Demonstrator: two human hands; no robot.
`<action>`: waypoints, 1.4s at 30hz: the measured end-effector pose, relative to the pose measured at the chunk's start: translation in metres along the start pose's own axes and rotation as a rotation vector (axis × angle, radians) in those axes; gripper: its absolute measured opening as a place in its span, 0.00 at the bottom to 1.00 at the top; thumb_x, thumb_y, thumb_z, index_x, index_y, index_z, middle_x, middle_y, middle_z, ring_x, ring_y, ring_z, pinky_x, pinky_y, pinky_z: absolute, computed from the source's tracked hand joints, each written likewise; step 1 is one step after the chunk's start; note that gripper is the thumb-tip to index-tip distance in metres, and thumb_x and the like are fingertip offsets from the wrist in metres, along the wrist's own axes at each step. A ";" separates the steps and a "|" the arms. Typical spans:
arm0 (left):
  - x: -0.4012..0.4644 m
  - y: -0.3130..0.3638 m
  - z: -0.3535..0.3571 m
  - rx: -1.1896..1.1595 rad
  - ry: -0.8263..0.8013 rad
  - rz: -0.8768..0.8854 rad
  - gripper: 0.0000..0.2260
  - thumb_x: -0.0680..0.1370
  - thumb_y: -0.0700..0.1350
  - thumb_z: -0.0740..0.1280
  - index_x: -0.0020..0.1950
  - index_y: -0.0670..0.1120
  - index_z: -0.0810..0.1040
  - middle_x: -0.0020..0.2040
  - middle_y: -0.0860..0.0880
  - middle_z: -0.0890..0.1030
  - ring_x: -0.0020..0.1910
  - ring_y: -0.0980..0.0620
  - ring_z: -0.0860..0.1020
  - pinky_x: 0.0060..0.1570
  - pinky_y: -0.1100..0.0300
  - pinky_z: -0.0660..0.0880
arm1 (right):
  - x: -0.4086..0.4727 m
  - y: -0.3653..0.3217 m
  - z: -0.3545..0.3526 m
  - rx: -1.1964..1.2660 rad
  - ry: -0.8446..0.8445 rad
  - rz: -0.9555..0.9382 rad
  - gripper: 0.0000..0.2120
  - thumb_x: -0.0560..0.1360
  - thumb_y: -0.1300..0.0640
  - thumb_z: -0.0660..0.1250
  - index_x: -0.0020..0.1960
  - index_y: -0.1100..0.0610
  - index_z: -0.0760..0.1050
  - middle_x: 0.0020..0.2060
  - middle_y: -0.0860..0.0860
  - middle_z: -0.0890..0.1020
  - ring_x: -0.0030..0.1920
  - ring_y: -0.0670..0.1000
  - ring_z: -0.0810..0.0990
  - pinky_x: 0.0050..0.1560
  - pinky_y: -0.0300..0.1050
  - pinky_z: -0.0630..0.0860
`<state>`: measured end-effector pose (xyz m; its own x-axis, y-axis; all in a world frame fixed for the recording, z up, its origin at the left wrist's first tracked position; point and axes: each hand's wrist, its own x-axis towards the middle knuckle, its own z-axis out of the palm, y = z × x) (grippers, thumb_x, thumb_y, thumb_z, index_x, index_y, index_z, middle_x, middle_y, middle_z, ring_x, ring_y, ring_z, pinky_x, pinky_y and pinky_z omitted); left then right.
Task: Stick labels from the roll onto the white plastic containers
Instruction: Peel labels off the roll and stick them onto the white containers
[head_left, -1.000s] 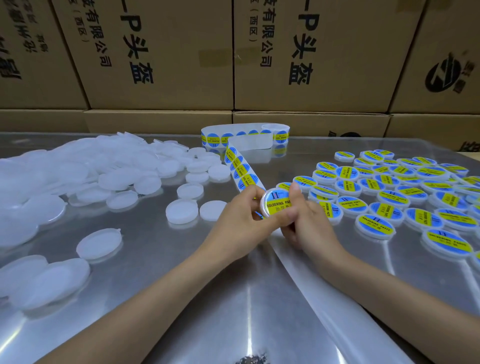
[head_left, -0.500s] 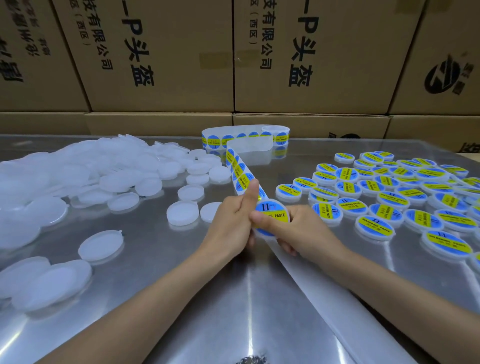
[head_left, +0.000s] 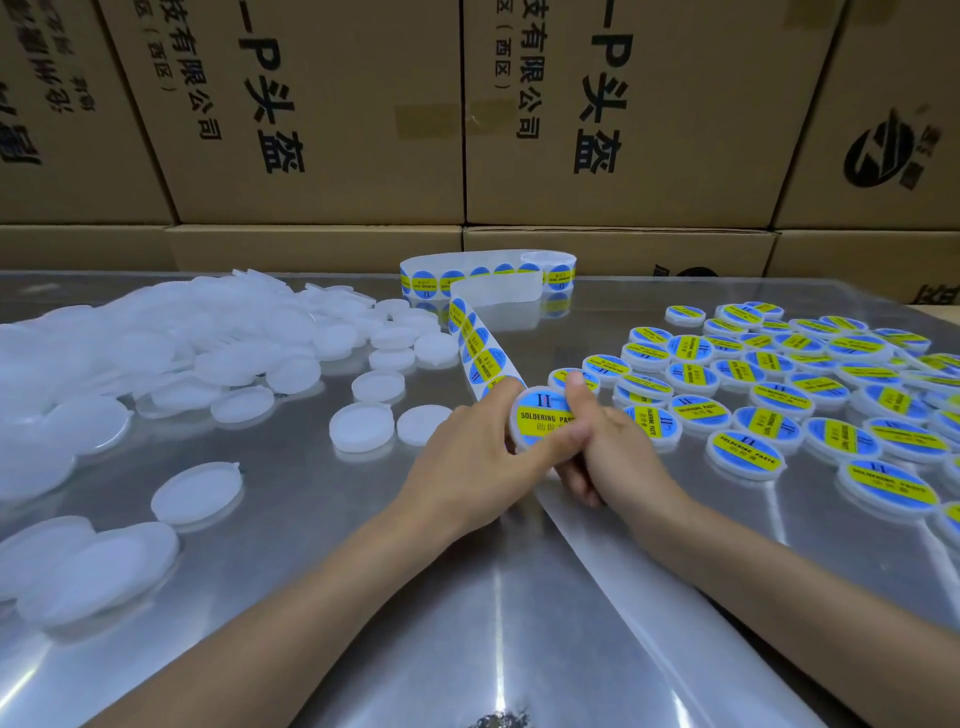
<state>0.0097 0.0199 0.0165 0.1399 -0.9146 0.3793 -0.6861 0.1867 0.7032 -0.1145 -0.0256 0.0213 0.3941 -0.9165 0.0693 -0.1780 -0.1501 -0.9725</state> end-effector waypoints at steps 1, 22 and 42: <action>0.001 -0.002 0.000 0.002 0.007 0.000 0.27 0.71 0.69 0.57 0.46 0.46 0.73 0.37 0.47 0.80 0.40 0.48 0.77 0.44 0.46 0.75 | 0.000 0.001 0.000 -0.010 -0.002 -0.001 0.36 0.80 0.39 0.47 0.18 0.54 0.65 0.15 0.49 0.68 0.17 0.44 0.65 0.20 0.31 0.62; -0.002 -0.011 0.001 0.479 -0.234 0.142 0.15 0.79 0.55 0.59 0.64 0.56 0.75 0.58 0.54 0.75 0.53 0.51 0.69 0.56 0.55 0.68 | 0.032 0.005 -0.059 0.145 0.237 0.138 0.09 0.80 0.57 0.60 0.55 0.62 0.73 0.43 0.52 0.82 0.33 0.48 0.79 0.27 0.34 0.74; -0.001 -0.016 -0.002 0.528 -0.220 0.142 0.17 0.79 0.56 0.58 0.67 0.54 0.73 0.61 0.54 0.74 0.55 0.51 0.69 0.58 0.55 0.68 | 0.036 0.025 -0.054 -0.457 0.266 -0.326 0.08 0.76 0.60 0.62 0.45 0.49 0.77 0.30 0.44 0.81 0.31 0.42 0.76 0.37 0.46 0.72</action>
<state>0.0218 0.0183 0.0064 -0.0917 -0.9572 0.2747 -0.9579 0.1601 0.2383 -0.1536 -0.0825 0.0114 0.2657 -0.8491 0.4566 -0.4777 -0.5273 -0.7026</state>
